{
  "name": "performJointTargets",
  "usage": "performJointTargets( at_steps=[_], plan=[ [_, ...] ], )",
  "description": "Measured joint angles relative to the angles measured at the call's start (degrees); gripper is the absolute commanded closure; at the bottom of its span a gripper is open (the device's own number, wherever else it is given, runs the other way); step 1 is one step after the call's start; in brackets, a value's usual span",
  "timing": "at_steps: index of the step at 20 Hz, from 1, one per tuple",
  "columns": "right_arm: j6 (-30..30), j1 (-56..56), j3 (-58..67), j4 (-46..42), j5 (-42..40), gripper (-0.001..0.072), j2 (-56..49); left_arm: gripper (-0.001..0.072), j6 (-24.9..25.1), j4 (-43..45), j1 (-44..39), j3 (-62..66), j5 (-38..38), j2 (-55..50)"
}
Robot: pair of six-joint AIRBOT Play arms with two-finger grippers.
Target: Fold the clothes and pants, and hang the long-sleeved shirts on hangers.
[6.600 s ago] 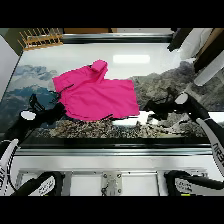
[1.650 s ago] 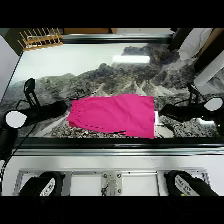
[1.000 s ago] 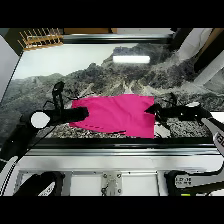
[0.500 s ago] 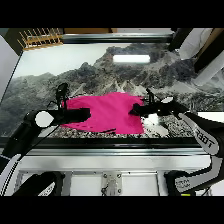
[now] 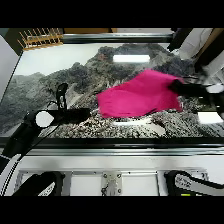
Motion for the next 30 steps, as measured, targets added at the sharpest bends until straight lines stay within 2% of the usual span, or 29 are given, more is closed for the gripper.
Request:
performJointTargets(
  at_steps=[4, 8, 12, 16, 17, 18, 19, 22, 26, 30],
  plan=[
    [9.6, -18.6, -1.2, -14.4, 2.9, 0.0708, 7.6, 0.0695, 0.0, 0.0, 0.0, 0.0, 0.0, 0.0],
    [14.2, -29.4, -7.6, -20.8, 10.5, 0.0709, 11.1, 0.0695, 0.0, 0.0, 0.0, 0.0, 0.1, 0.0],
    [16.9, -31.1, -17.9, -22.8, 17.3, 0.0708, 14.9, 0.0695, 0.2, 0.0, 0.0, 0.0, 0.0, 0.0],
    [17.6, -27.4, -24.9, -25.0, 22.5, 0.0704, 17.8, 0.0695, 0.2, 0.0, 0.0, 0.0, 0.0, 0.0],
    [17.7, -26.2, -25.8, -26.2, 23.2, 0.0620, 18.4, 0.0695, 0.2, 0.0, 0.0, 0.0, 0.0, 0.0],
    [17.9, -25.1, -26.4, -27.5, 23.8, 0.0269, 18.9, 0.0695, 0.2, 0.0, 0.0, 0.0, 0.0, 0.0],
    [17.9, -24.3, -26.8, -28.4, 24.5, -0.0008, 19.3, 0.0695, 0.2, 0.1, 0.0, 0.0, 0.0, 0.0],
    [18.1, -23.1, -25.6, -33.0, 26.6, -0.0007, 20.0, 0.0696, 0.2, 0.1, 0.0, 0.0, 0.0, 0.0],
    [19.0, -22.4, -16.5, -43.1, 28.8, -0.0007, 21.8, 0.0696, 0.1, 0.1, 0.0, 0.0, -0.3, 0.0],
    [19.4, -18.9, -9.7, -42.1, 27.1, -0.0007, 27.7, 0.0695, 0.1, 0.1, 0.0, 0.0, -0.4, 0.0]
  ],
)
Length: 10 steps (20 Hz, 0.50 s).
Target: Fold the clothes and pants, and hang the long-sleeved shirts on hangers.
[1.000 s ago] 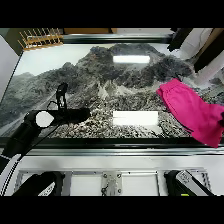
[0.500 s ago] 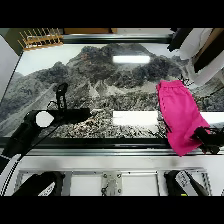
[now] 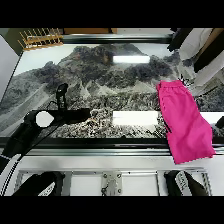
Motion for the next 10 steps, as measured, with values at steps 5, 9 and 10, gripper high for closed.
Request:
performJointTargets(
  at_steps=[5, 9, 10],
  plan=[
    [-0.1, 15.7, 2.0, 10.4, -1.4, -0.0008, 5.0, 0.0695, 0.0, 0.0, 0.0, 0.0, 0.0, 0.0],
    [-1.3, 29.4, 2.2, 13.0, -2.5, -0.0007, 5.4, 0.0695, 0.0, 0.0, 0.0, 0.0, 0.0, 0.0],
    [-1.6, 31.6, 2.3, 13.4, -2.7, -0.0008, 5.4, 0.0695, 0.0, 0.0, 0.0, 0.0, 0.0, 0.0]
  ],
)
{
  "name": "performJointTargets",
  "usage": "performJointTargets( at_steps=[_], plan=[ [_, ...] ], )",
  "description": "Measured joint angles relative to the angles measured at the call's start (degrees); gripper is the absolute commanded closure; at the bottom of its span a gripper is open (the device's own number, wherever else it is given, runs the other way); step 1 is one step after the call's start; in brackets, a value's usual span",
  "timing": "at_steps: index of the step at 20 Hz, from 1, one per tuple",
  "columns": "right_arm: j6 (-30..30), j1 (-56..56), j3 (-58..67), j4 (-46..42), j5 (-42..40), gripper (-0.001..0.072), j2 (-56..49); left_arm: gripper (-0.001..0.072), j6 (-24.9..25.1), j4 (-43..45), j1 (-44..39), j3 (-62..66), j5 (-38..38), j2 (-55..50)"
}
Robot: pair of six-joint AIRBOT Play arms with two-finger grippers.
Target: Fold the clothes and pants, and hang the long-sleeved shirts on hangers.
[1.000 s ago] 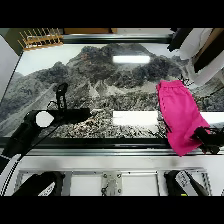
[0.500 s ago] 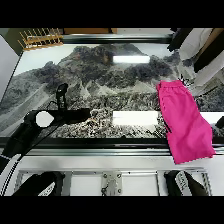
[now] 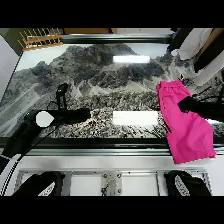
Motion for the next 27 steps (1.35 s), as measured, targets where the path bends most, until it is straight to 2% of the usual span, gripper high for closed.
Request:
performJointTargets(
  at_steps=[4, 11, 12, 13, 14, 27],
  plan=[
    [-0.6, 4.6, 0.0, 0.5, -0.2, -0.0007, -0.4, 0.0695, 0.0, 0.0, 0.0, 0.0, 0.0, 0.0],
    [-0.8, 6.1, 0.0, 0.9, 0.5, -0.0004, -0.6, 0.0695, 0.0, 0.0, 0.0, 0.0, 0.0, 0.0],
    [-0.8, 6.1, 0.0, 1.0, 0.5, 0.0162, -0.6, 0.0695, 0.0, 0.0, 0.0, 0.0, 0.0, 0.0],
    [-0.8, 6.2, 0.0, 1.0, 0.5, 0.0565, -0.6, 0.0696, 0.0, 0.0, 0.0, 0.0, 0.0, 0.0],
    [-0.9, 6.2, 0.0, 1.0, 0.5, 0.0697, -0.6, 0.0695, 0.0, 0.0, 0.0, 0.0, 0.0, 0.0],
    [-0.9, 6.2, 0.0, 1.0, 0.6, 0.0700, -0.6, 0.0695, 0.0, 0.0, 0.0, 0.0, 0.0, 0.0]
  ],
)
